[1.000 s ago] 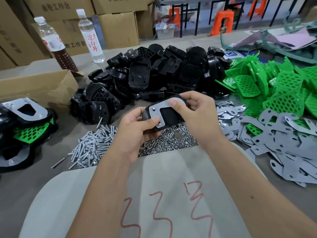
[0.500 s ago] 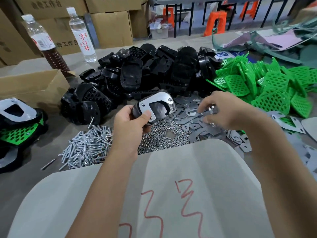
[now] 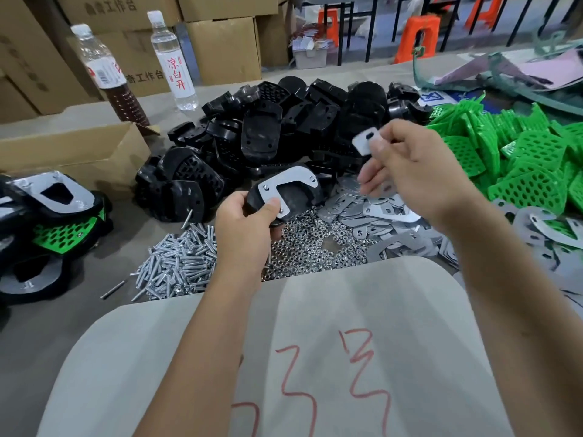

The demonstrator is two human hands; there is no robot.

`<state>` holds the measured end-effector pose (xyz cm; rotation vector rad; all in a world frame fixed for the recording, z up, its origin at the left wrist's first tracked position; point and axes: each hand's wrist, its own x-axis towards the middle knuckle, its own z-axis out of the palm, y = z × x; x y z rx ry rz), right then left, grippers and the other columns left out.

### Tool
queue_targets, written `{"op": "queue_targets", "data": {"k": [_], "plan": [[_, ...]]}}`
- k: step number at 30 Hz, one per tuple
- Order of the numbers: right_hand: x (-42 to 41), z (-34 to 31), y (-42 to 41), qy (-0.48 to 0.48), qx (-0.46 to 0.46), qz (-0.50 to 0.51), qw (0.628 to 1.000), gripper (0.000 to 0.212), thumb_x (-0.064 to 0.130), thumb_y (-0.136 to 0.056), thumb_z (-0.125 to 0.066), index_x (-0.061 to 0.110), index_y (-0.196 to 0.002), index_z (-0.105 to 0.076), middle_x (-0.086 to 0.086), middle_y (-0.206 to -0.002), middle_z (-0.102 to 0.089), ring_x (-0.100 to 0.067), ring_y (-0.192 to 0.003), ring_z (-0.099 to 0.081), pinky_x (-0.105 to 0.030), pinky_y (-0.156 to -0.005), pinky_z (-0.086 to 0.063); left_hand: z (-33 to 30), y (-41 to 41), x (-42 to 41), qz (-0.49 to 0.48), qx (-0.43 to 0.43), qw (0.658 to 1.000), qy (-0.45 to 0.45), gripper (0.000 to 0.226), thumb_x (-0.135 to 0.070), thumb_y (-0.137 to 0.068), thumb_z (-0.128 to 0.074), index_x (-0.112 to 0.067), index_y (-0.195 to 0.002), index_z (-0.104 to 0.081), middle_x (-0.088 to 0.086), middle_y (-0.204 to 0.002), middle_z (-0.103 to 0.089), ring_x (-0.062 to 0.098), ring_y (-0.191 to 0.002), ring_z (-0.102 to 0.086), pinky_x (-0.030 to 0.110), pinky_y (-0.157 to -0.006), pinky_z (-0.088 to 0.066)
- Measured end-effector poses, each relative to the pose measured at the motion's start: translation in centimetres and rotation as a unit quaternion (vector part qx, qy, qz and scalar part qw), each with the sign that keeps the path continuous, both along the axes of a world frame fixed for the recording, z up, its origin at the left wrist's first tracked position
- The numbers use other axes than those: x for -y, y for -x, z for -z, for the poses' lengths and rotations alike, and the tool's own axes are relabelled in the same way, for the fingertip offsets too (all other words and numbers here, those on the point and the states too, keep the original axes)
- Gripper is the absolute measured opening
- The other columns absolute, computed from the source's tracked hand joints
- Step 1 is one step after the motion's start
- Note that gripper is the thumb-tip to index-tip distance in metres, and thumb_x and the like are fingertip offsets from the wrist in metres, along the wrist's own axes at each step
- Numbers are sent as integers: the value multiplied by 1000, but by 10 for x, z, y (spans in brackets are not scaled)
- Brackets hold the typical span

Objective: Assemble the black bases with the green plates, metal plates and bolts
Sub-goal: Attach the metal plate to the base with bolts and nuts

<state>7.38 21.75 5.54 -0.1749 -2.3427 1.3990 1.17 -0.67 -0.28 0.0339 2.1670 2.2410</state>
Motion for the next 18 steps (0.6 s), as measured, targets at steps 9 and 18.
{"op": "queue_targets", "data": {"k": [9,18], "plan": [[62,53,11,279,-29,-53,958,36,37,-106,-50,20,-97,-80,4,-79,-54,-19,-76,-44,-33,-75,-43,5,5,5,-28,20,999,-2,6,-12,-97,-70,-6,-99,-68,3,-89,-77,9,-62,-71,31,-63,-59],[68,55,9,99,-82,-130,983,26,17,-82,-85,22,-104,-71,4,-77,-67,-23,-60,-53,-38,-57,-49,-1,0,5,5,15,1000,-12,10,-3,-89,-73,-5,-96,-67,9,-92,-77,14,-74,-71,29,-64,-60]]}}
